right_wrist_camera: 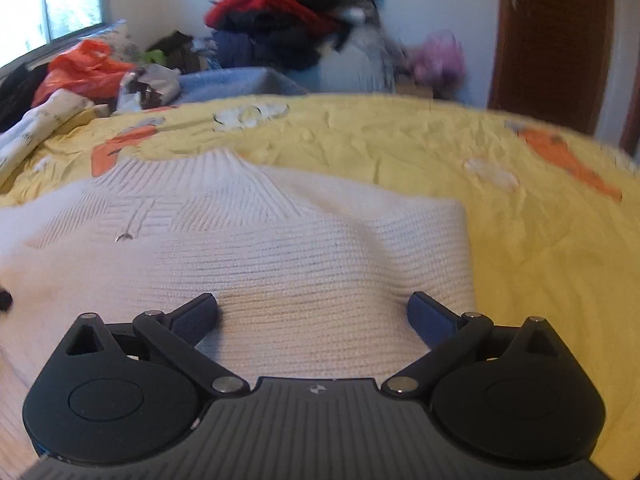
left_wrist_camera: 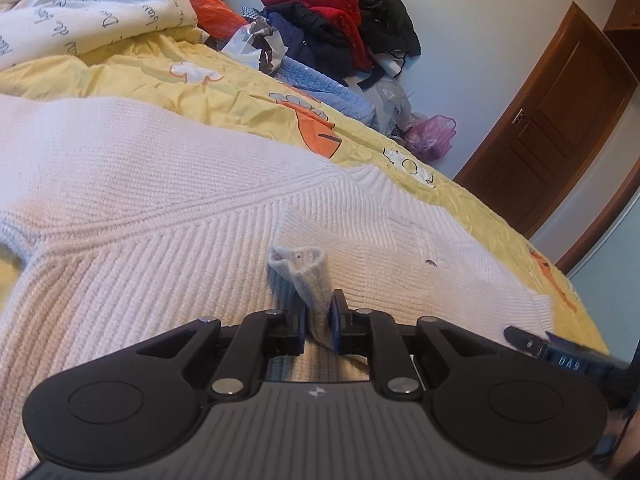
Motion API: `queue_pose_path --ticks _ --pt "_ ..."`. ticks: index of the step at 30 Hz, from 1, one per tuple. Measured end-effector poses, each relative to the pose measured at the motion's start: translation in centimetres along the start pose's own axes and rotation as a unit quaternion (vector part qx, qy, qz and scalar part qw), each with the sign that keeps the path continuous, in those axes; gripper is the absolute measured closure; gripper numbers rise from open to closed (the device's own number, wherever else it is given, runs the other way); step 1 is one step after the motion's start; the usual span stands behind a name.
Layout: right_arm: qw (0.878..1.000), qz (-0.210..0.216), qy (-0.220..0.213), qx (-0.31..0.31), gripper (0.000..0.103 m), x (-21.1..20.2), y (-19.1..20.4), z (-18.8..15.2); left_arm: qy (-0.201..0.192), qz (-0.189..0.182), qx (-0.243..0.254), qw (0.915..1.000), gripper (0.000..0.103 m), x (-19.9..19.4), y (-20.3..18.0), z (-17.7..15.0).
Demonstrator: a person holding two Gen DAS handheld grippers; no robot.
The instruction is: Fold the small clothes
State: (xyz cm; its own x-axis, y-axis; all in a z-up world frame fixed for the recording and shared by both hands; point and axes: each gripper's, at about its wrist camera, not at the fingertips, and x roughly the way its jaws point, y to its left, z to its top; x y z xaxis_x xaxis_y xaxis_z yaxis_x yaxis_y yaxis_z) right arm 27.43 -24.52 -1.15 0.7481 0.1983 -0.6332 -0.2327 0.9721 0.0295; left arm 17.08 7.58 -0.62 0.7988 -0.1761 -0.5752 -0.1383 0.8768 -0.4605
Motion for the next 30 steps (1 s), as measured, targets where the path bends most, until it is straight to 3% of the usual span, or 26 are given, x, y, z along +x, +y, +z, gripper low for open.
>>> queue_pose_path --ticks 5,8,11,12,13,15,17,20,23,24,30 --pt "1.0 0.008 -0.007 0.012 0.003 0.0 -0.4 -0.6 0.013 -0.012 -0.01 0.9998 0.089 -0.1 0.4 0.4" --pt "1.0 0.009 -0.007 0.014 0.004 -0.2 -0.5 -0.5 0.037 -0.012 -0.001 0.9992 0.083 -2.1 0.8 1.3" --pt "1.0 0.006 -0.008 0.011 0.004 -0.5 -0.5 -0.2 -0.011 0.015 0.021 0.9996 0.069 -7.2 2.5 2.2" --pt "1.0 0.005 -0.009 0.01 0.004 -0.6 -0.5 -0.2 -0.035 0.024 0.023 0.9988 0.055 -9.0 3.7 2.7" --pt "1.0 0.004 -0.009 0.009 0.004 -0.6 -0.5 -0.2 -0.059 0.038 0.018 0.9974 0.032 -10.8 5.1 3.2" --pt "1.0 0.003 -0.009 0.008 0.004 -0.6 -0.4 -0.1 -0.116 0.087 -0.01 0.9894 0.018 -14.0 8.7 4.2" --pt "1.0 0.003 -0.01 0.008 0.004 -0.6 -0.4 -0.2 -0.158 0.141 -0.055 0.9758 0.018 -16.7 13.0 5.5" --pt "1.0 0.003 -0.01 0.008 0.003 -0.7 -0.4 -0.2 -0.173 0.198 -0.155 0.9523 0.018 -19.3 19.8 7.2" --pt "1.0 0.003 -0.011 0.008 0.003 -0.7 -0.5 -0.2 -0.194 0.22 -0.237 0.9262 0.018 -21.3 25.1 7.5" --pt "1.0 0.003 -0.01 0.008 0.003 -0.7 -0.5 -0.2 -0.195 0.219 -0.256 0.921 0.018 -21.5 26.4 7.6" --pt "1.0 0.003 -0.011 0.009 0.003 -0.7 -0.5 -0.2 -0.175 0.194 -0.316 0.912 0.019 -20.9 30.7 7.7"
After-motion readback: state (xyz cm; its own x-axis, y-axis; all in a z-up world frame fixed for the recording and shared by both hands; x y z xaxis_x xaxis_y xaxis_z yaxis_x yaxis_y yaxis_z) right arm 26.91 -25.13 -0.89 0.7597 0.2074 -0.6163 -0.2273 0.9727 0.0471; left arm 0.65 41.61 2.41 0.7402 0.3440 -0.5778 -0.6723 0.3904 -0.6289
